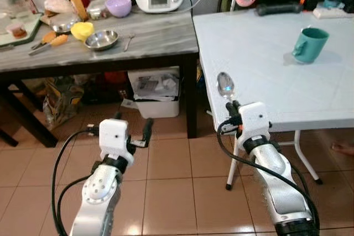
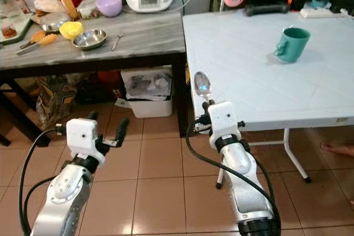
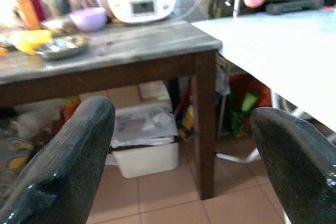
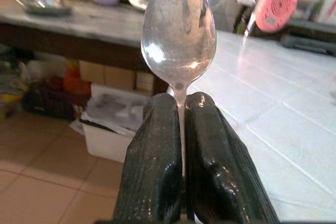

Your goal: Setting the table

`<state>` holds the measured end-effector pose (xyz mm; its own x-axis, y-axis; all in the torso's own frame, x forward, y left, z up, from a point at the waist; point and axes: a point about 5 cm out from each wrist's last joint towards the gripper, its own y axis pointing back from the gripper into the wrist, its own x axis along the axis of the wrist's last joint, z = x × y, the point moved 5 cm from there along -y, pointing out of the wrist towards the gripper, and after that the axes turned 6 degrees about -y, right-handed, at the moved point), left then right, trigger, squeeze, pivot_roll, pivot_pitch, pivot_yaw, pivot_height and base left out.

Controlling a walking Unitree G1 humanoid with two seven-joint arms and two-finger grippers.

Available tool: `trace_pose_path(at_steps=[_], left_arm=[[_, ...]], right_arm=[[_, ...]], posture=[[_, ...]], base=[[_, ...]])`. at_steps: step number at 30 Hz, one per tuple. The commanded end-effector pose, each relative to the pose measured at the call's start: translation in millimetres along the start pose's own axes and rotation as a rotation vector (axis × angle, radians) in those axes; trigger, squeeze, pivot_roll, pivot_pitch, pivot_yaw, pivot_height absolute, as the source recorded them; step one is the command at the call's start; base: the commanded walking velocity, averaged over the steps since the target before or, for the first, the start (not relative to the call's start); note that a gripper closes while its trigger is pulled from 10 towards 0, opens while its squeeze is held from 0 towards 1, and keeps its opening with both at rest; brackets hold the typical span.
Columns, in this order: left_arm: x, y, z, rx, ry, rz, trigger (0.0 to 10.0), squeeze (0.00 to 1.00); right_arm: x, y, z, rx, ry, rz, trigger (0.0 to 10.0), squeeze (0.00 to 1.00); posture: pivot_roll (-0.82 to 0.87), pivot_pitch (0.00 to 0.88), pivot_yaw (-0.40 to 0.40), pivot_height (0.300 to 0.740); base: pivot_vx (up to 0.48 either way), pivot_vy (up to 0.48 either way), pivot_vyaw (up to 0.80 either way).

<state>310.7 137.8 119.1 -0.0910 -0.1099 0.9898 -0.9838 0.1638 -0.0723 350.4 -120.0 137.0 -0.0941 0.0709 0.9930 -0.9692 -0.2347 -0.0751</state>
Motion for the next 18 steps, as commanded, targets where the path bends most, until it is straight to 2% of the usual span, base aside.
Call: trace_pose_path(at_steps=[1, 10, 18], left_arm=[[2.7, 1.6, -7.1, 0.021, -0.013, 0.006, 10.0, 0.0], [4.7, 2.2, -7.9, 0.022, -0.018, 0.01, 10.0, 0.0], [7.4, 2.1, -15.3, 0.065, -0.03, 0.019, 10.0, 0.0]], right_arm=[[9.3, -2.4, -6.2, 0.015, -0.003, 0.037, 10.0, 0.0], [11.2, -3.8, -7.8, 0.01, -0.017, 0.046, 10.0, 0.0], [13.7, -3.5, -8.4, 0.011, -0.025, 0.055, 10.0, 0.0]], posture=[[-0.13, 0.035, 0.092, 0.74], [-0.12, 0.033, 0.1, 0.74], [-0.12, 0.034, 0.097, 0.74]], base=[[0.0, 0.0, 0.0], [0.0, 0.0, 0.0], [0.0, 0.0, 0.0]])
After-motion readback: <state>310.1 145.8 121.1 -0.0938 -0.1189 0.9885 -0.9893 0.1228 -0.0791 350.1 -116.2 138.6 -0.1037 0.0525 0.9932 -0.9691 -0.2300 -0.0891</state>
